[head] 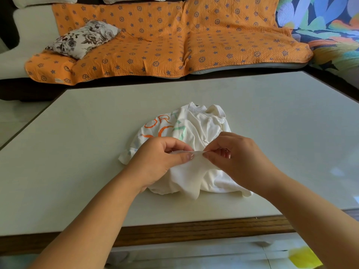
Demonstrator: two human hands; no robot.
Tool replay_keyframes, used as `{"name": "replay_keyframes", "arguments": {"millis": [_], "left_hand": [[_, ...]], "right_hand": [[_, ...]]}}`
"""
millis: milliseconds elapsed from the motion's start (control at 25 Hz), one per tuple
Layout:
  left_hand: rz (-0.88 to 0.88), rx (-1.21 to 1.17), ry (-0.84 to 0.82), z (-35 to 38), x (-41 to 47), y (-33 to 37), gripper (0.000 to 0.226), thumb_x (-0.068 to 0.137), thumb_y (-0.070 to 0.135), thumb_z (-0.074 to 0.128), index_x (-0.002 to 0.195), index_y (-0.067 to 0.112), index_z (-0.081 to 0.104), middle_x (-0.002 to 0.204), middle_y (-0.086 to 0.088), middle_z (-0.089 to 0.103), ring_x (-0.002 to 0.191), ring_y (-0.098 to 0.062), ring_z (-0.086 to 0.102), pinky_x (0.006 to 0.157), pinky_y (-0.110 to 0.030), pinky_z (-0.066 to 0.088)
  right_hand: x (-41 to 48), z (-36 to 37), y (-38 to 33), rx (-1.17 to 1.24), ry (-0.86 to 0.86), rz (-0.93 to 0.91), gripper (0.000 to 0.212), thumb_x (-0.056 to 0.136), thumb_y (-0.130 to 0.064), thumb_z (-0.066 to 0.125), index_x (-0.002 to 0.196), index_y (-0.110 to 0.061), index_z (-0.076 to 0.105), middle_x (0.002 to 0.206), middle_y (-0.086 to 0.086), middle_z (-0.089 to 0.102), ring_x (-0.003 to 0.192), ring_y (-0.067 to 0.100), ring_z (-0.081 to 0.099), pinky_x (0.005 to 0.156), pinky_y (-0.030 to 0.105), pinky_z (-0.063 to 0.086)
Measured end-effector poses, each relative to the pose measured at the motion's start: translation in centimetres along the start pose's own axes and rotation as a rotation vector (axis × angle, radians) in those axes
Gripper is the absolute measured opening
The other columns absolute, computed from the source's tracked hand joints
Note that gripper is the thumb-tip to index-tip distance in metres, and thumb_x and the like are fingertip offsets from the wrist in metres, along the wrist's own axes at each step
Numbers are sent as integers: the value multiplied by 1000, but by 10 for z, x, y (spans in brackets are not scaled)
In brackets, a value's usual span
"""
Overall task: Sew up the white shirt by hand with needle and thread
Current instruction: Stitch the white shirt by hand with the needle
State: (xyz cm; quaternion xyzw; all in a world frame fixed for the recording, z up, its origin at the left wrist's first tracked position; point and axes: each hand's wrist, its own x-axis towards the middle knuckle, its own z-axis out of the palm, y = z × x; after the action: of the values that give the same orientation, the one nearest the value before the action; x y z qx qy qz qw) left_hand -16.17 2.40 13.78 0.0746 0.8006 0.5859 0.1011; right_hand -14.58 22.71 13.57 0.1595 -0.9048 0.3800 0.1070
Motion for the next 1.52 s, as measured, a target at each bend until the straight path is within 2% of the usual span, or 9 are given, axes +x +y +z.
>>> {"name": "replay_keyframes", "arguments": {"millis": [160,240,320,400,560,680,960,1160,1520], "left_hand": [[-15,-95,-12,-1,0,-1,16,71,30,76,85,22,76,86,4,76,84,-3,68,82,-21,46],[-10,-107,0,-1,0,-2,10,74,30,76,82,24,76,88,2,76,85,-5,68,85,-24,46],[-6,-113,8,0,1,-2,3,77,27,75,80,27,76,88,2,76,86,-5,67,89,-25,46],[-7,-123,13,1,0,-2,6,80,23,75,79,28,76,87,2,76,85,-4,67,89,-25,45],[-16,-158,21,2,0,-1,7,81,20,75,78,26,76,85,1,75,85,-6,67,92,-27,46],[-24,-158,28,4,0,0,4,82,20,74,81,23,75,84,2,75,85,-5,67,91,-27,47],[-39,-159,22,4,0,0,5,83,20,73,87,20,75,89,-1,76,89,-9,69,94,-31,48],[-35,-157,11,2,0,1,4,83,22,74,83,25,77,90,1,76,92,-11,69,97,-35,48],[-24,-141,20,3,-2,2,6,83,20,73,81,24,75,87,3,76,89,-6,69,93,-29,47]], "right_hand": [[0,-4,-5,39,-69,90,11,87,-27,69,77,-33,69,74,-15,62,73,-3,57,68,10,42],[1,-12,-9,101,-101,172,14,87,-34,63,84,-27,74,76,-7,67,71,4,61,70,20,50],[2,-24,-13,242,9,228,19,91,-24,57,89,-22,76,75,-1,71,64,6,63,70,27,55],[1,-35,-18,392,107,233,24,94,-7,55,91,-20,76,73,2,73,61,5,63,64,21,55],[-8,-27,-28,627,-103,305,18,94,2,54,105,-10,63,78,9,75,70,22,70,63,27,56],[-11,-17,-31,563,-201,347,14,96,-1,53,103,-9,62,78,8,76,70,22,71,61,27,55],[-12,-14,-35,378,-219,338,13,94,-10,53,97,-17,63,60,8,69,43,10,54,46,17,41],[-11,-12,-36,342,-223,325,20,93,-6,51,97,-19,65,58,8,68,42,8,54,47,9,39],[-12,-10,-34,299,-212,330,21,91,-9,52,94,-24,66,58,6,68,44,10,55,47,10,40]]}}
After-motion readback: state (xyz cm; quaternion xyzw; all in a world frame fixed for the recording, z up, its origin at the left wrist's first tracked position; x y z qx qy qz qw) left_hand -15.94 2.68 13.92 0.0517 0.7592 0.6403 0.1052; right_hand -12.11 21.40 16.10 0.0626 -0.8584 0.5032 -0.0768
